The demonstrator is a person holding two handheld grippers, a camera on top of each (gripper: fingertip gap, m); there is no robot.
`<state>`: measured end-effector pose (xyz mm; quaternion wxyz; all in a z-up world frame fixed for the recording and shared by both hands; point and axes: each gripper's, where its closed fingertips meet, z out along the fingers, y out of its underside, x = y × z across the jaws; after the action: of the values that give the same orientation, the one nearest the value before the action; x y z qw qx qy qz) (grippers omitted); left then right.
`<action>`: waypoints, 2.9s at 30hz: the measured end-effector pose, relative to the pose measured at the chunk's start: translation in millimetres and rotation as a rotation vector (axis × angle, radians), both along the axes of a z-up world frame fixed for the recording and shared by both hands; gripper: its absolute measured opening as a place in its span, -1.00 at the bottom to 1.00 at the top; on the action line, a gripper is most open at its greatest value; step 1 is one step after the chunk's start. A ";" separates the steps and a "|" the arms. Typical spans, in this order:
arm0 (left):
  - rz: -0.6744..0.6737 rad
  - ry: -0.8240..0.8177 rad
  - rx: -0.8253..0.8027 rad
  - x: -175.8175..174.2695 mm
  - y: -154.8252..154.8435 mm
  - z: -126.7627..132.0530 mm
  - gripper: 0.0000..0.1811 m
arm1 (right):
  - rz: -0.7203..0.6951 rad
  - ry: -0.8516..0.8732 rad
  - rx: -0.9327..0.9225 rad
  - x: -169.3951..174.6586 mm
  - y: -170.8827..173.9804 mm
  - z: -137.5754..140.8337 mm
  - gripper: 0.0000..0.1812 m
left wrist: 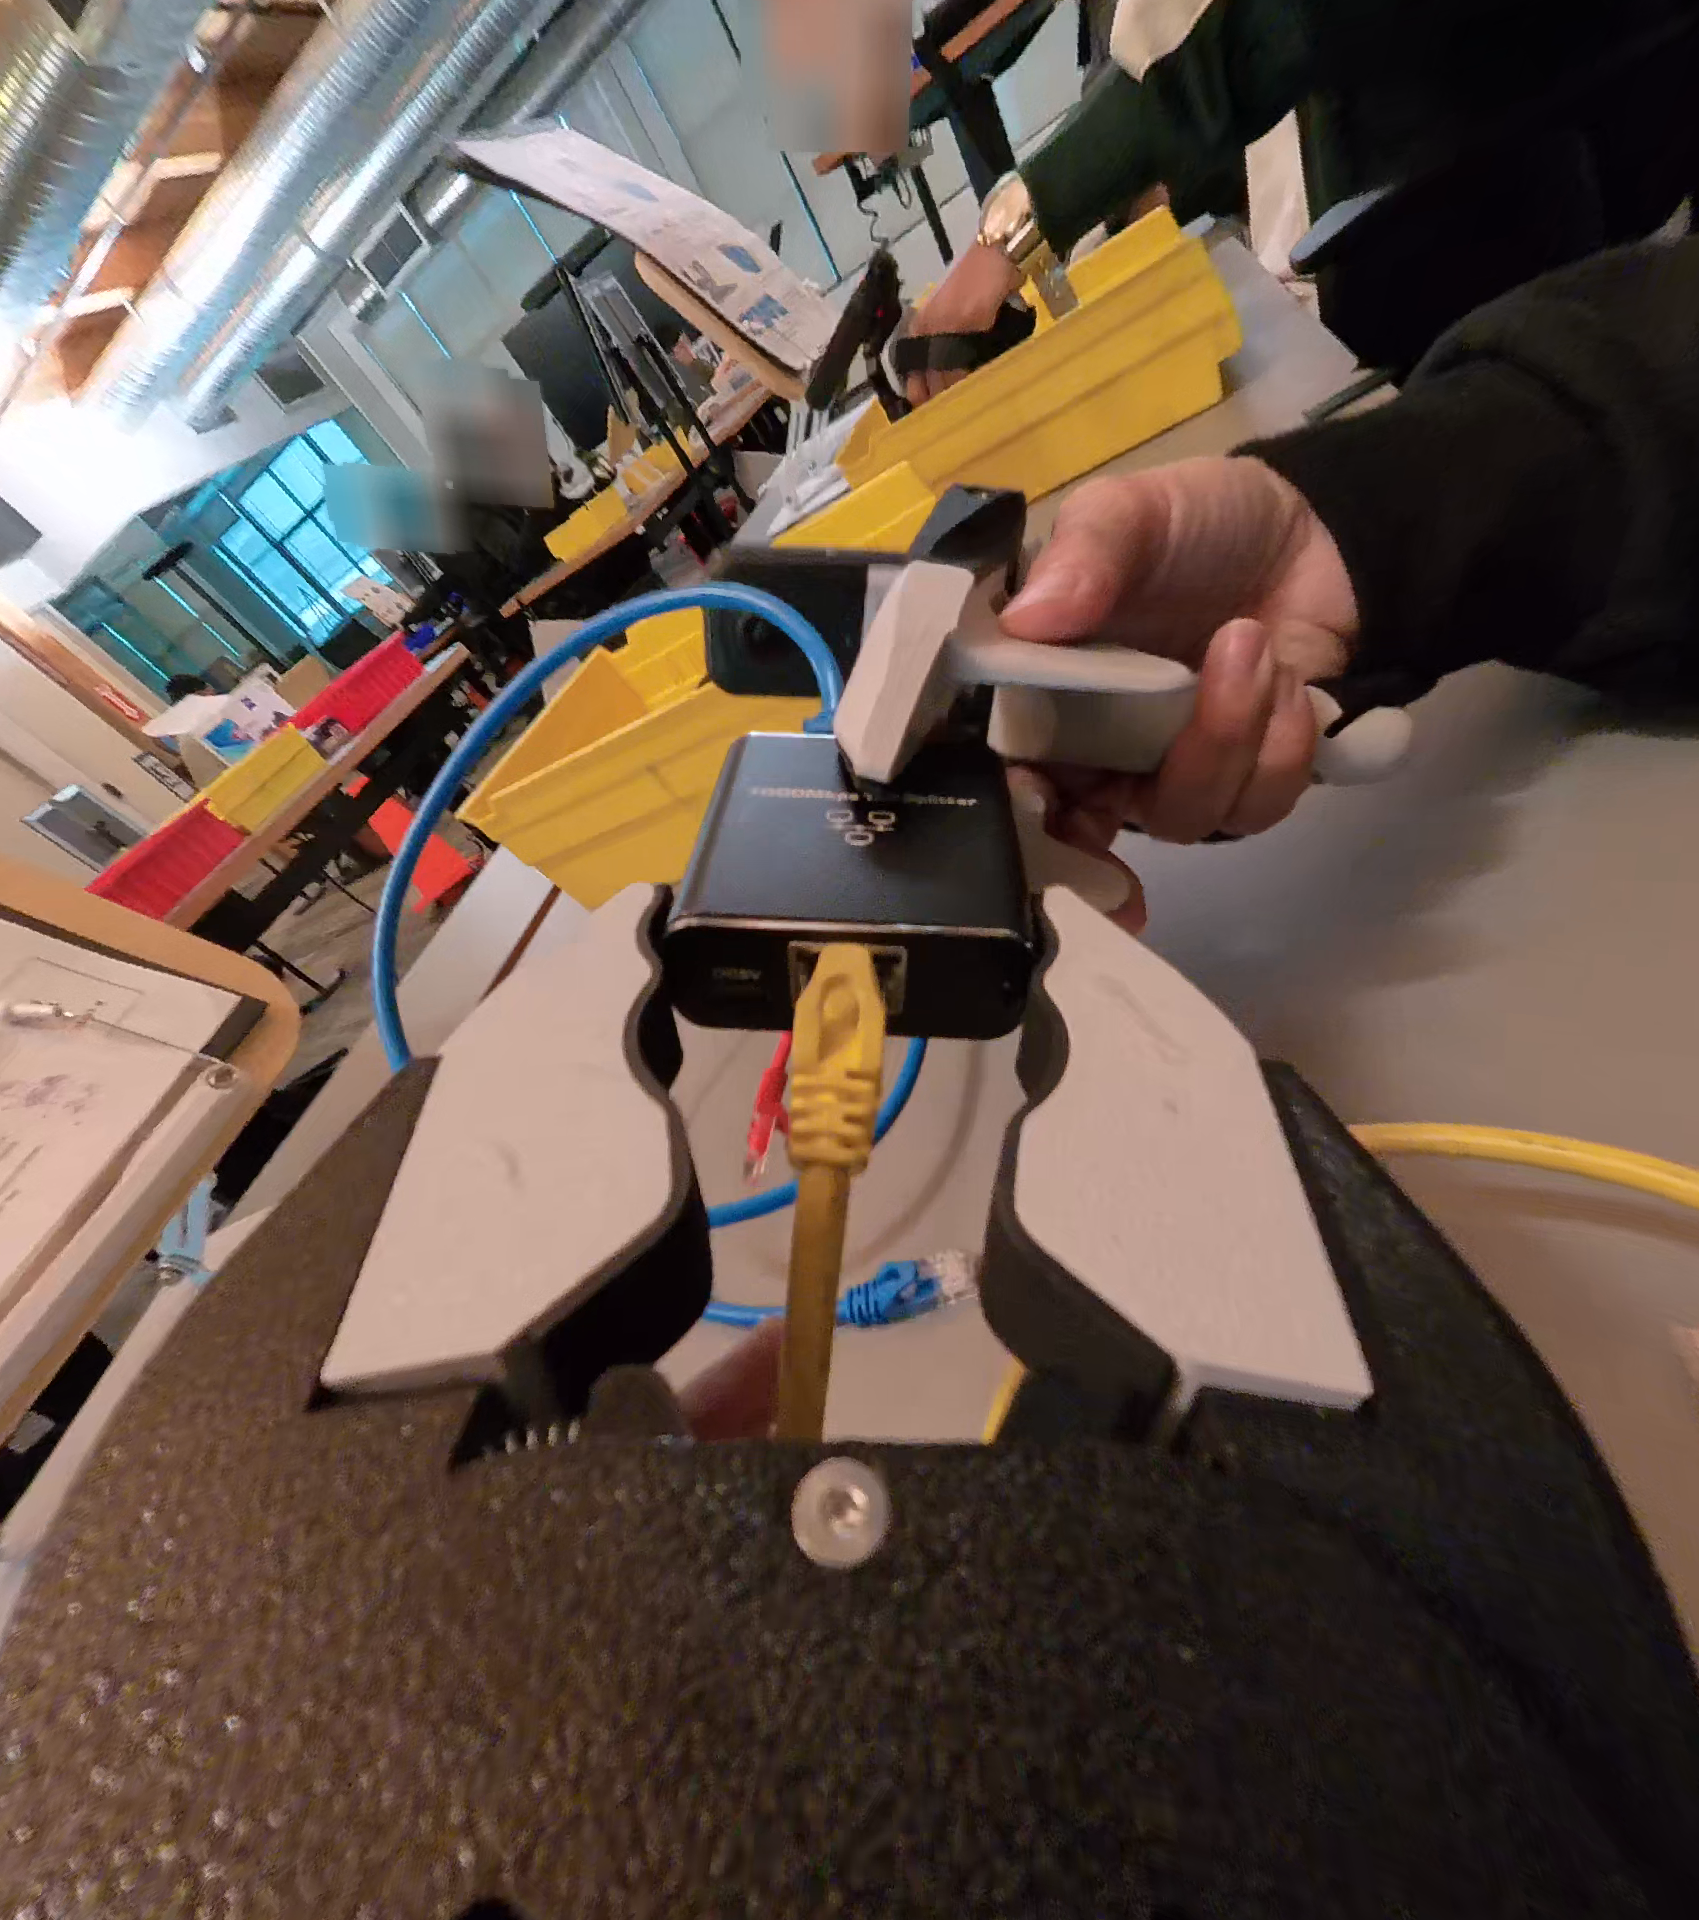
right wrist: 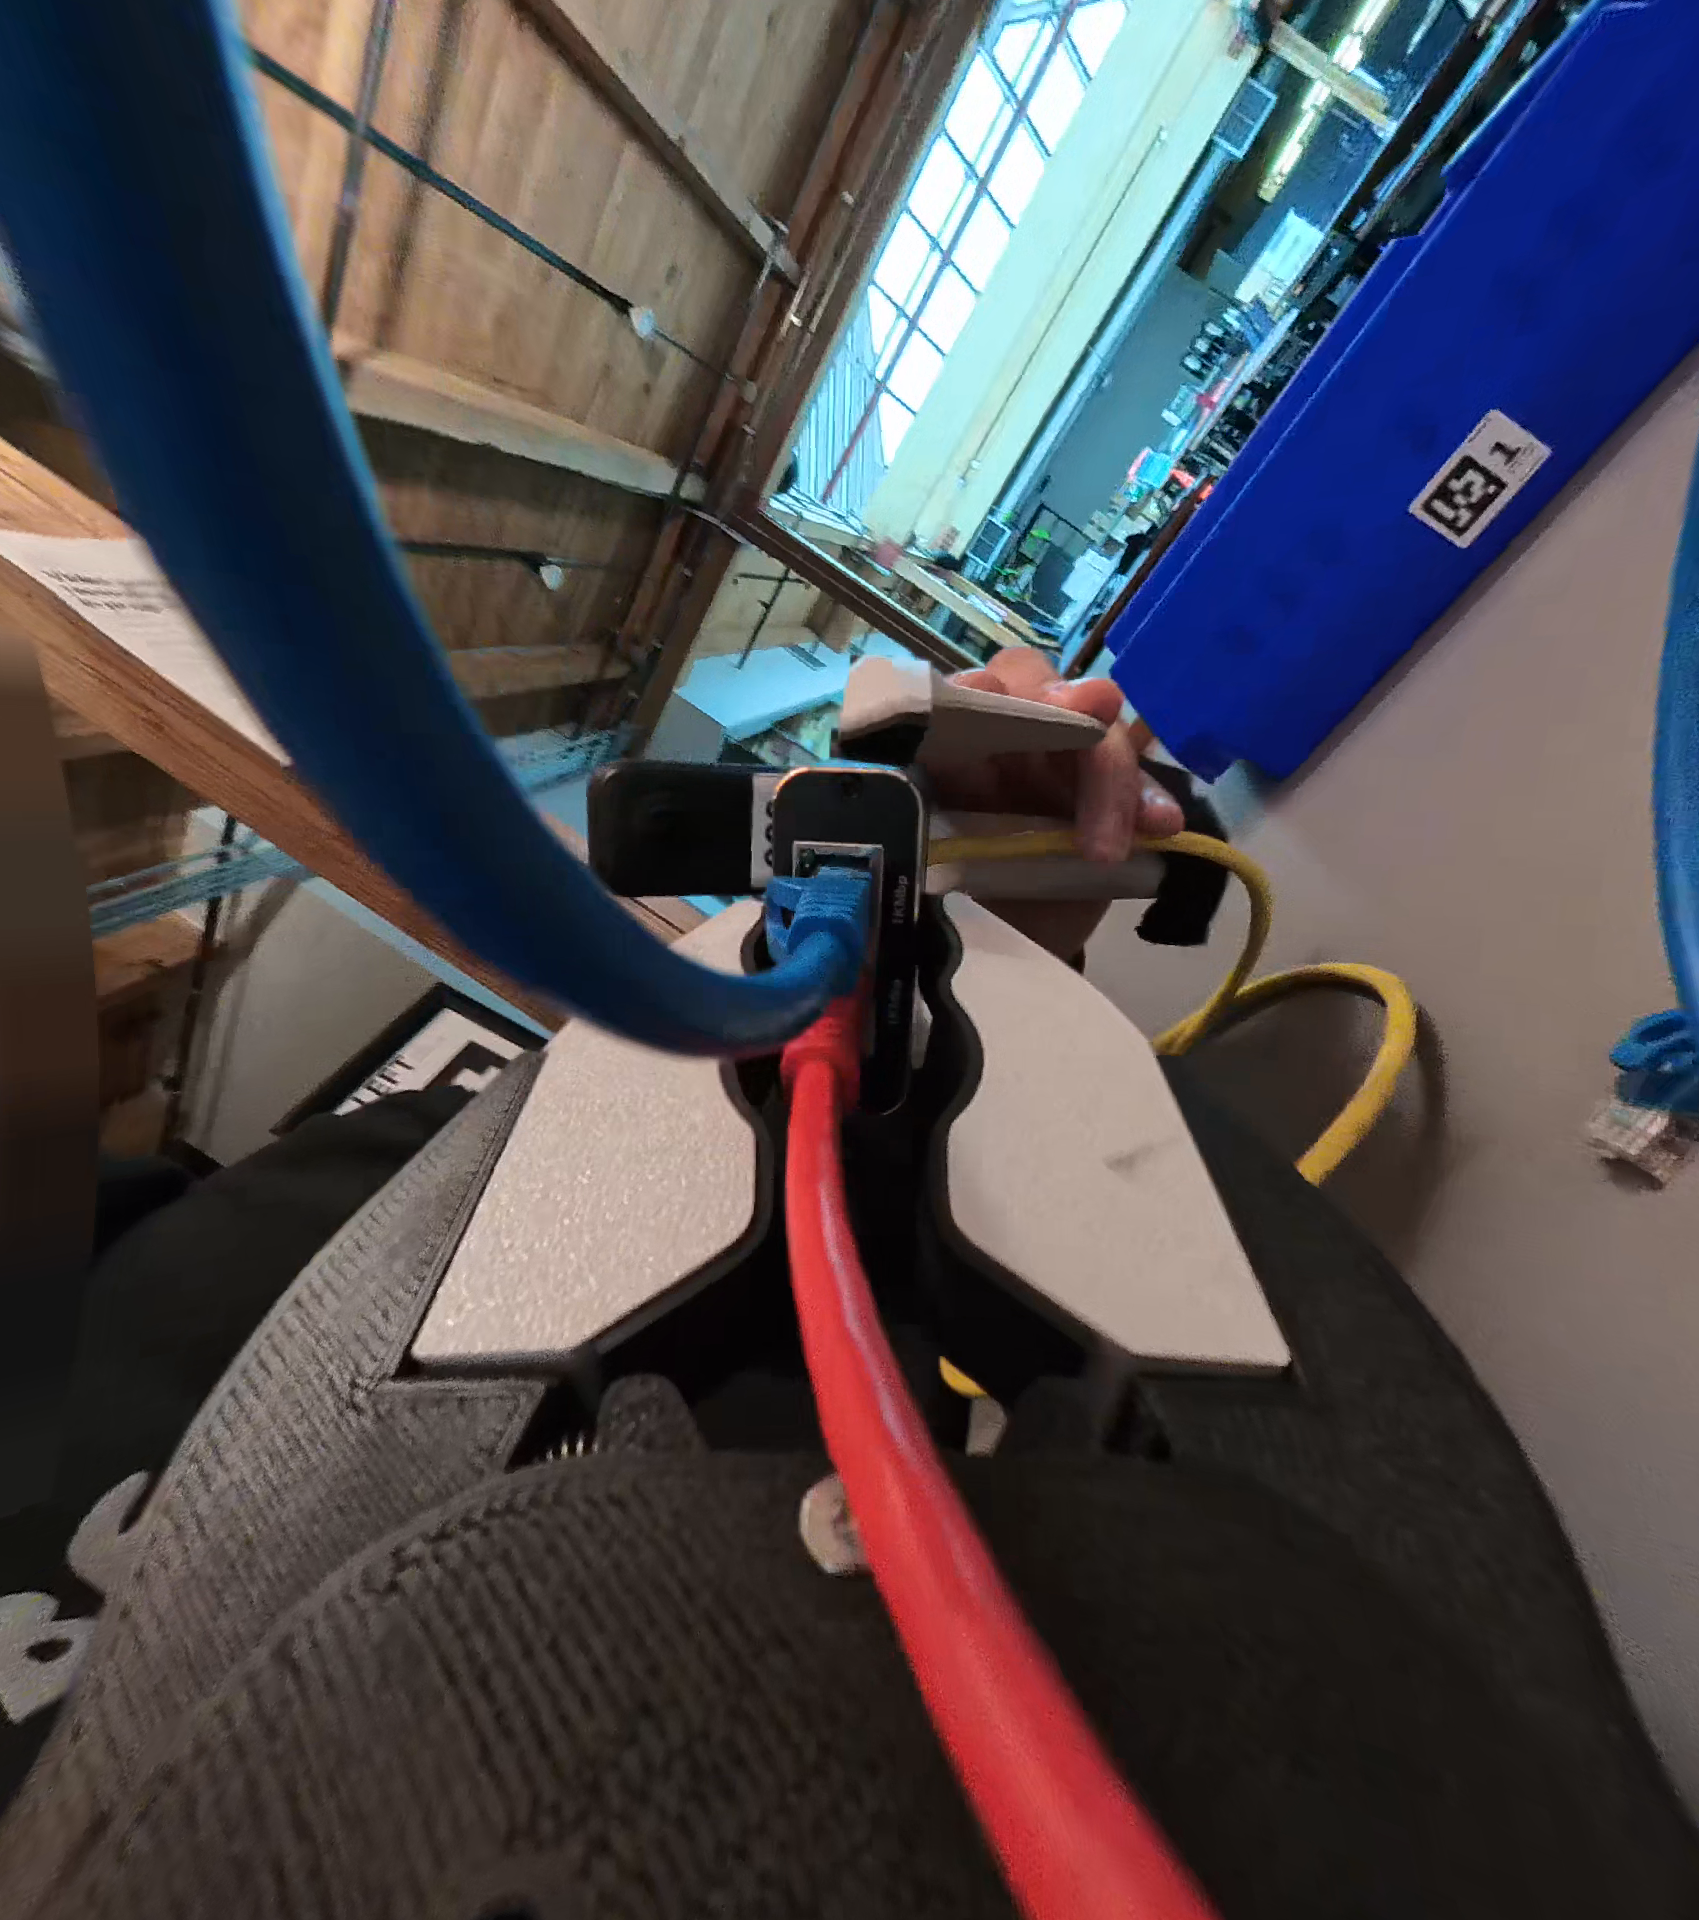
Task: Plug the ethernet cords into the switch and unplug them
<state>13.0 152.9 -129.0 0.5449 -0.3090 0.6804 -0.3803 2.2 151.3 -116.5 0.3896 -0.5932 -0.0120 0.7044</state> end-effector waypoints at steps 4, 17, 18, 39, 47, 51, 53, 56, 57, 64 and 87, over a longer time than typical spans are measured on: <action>0.061 0.056 0.005 3.4 6.3 -3.9 -0.31 | -0.056 -0.033 0.012 5.3 6.0 -3.1 -0.73; 0.218 0.001 -0.192 -11.1 44.2 7.3 -0.31 | -0.385 -0.022 -0.001 18.5 32.5 4.0 -0.59; 0.229 0.000 -0.201 -11.2 44.6 6.7 -0.31 | -0.409 -0.011 -0.018 16.8 35.0 2.6 -0.60; 0.292 0.019 -0.300 -17.6 44.6 -27.5 -0.31 | -0.726 0.092 -0.165 19.0 41.6 -19.5 -0.86; 0.312 0.008 -0.270 -20.9 44.4 -26.9 -0.31 | -0.771 0.088 -0.192 13.4 36.4 -18.3 -0.86; 0.314 -0.003 -0.261 -21.0 43.2 -26.3 -0.31 | -0.794 0.131 -0.188 13.9 35.9 -18.2 -0.87; 0.317 -0.005 -0.257 -20.9 43.6 -26.6 -0.31 | -0.799 0.109 -0.173 13.8 36.9 -17.6 -0.88; 0.328 -0.010 -0.263 -20.6 46.2 -26.5 -0.31 | -0.776 0.086 -0.161 13.6 40.2 -17.6 -0.88; 0.330 -0.009 -0.262 -20.6 47.1 -26.8 -0.31 | -0.768 0.078 -0.153 13.5 40.8 -17.7 -0.88; 0.345 -0.006 -0.224 -20.0 48.5 -28.8 -0.31 | -0.737 0.030 -0.104 12.9 40.7 -18.8 -0.88; 0.316 -0.090 -0.493 -18.3 53.2 -16.6 -0.31 | -0.754 -0.285 0.118 9.7 49.9 0.7 -0.89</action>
<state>-5.3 206.1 -145.6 0.5357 -0.5168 0.4861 -0.4578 11.9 201.3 -115.9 0.6484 -0.6244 0.1118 0.4210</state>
